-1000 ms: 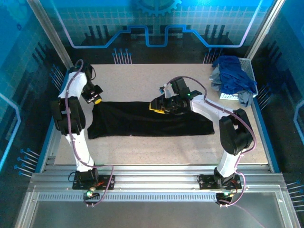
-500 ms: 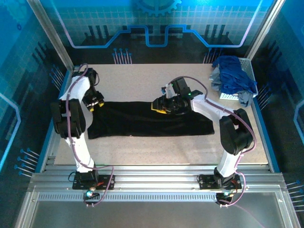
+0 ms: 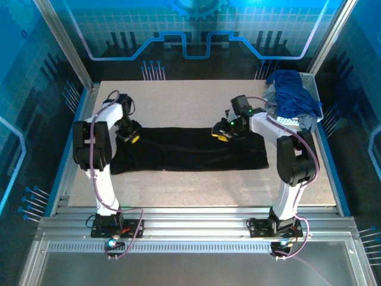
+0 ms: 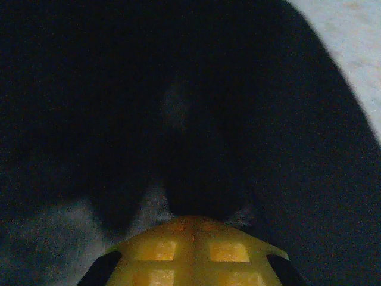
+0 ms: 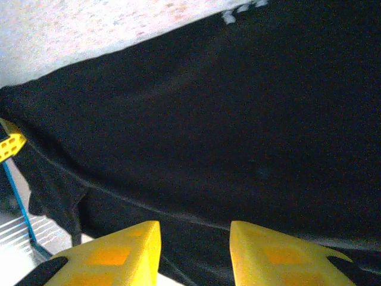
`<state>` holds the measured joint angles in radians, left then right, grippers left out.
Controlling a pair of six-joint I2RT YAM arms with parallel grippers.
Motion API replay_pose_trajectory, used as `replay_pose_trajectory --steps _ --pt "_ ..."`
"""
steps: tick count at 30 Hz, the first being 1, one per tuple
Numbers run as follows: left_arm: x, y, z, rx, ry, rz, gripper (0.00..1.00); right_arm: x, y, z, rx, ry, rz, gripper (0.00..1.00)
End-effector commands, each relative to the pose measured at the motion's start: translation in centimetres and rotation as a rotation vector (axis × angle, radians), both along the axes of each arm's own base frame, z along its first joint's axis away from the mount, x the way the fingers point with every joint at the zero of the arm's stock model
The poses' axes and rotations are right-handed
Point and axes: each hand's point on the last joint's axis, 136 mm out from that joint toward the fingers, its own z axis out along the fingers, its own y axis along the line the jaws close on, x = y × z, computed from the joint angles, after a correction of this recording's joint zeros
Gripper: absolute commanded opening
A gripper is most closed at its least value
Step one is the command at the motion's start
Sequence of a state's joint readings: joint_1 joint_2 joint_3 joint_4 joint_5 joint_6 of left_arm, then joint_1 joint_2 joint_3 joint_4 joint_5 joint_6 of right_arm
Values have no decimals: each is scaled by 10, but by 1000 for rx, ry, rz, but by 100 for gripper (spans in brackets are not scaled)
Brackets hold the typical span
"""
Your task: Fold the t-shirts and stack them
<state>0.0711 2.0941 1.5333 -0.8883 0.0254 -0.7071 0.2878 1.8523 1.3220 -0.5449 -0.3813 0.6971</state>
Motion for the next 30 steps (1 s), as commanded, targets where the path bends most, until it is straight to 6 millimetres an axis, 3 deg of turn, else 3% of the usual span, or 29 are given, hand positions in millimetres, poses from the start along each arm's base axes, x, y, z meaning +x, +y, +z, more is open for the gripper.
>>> replay_pose_trajectory --steps 1,5,9,11,13,16,19,26,30 --pt "37 -5 -2 -71 -91 -22 0 -3 -16 -1 -50 31 -16 37" --pt "51 -4 2 -70 -132 -31 2 -3 -31 -2 -76 42 -46 37" --pt "41 -6 41 16 -189 -61 33 5 -56 -4 -129 32 -78 37" --pt "28 -18 61 38 -211 -63 38 9 -72 -8 -182 43 -92 37" --pt "9 -50 70 -28 -218 -37 36 12 -92 -12 -253 73 -106 37" --pt "-15 -87 56 -129 -158 48 33 18 -112 -24 -325 137 -103 37" --pt "-17 -100 31 -181 -125 158 28 20 -124 -39 -362 200 -105 37" --pt "30 -104 -4 -158 -79 149 23 2 -125 -62 -370 334 -99 39" --pt "79 -123 -21 -217 -119 67 23 -22 -127 -67 -390 384 -115 40"
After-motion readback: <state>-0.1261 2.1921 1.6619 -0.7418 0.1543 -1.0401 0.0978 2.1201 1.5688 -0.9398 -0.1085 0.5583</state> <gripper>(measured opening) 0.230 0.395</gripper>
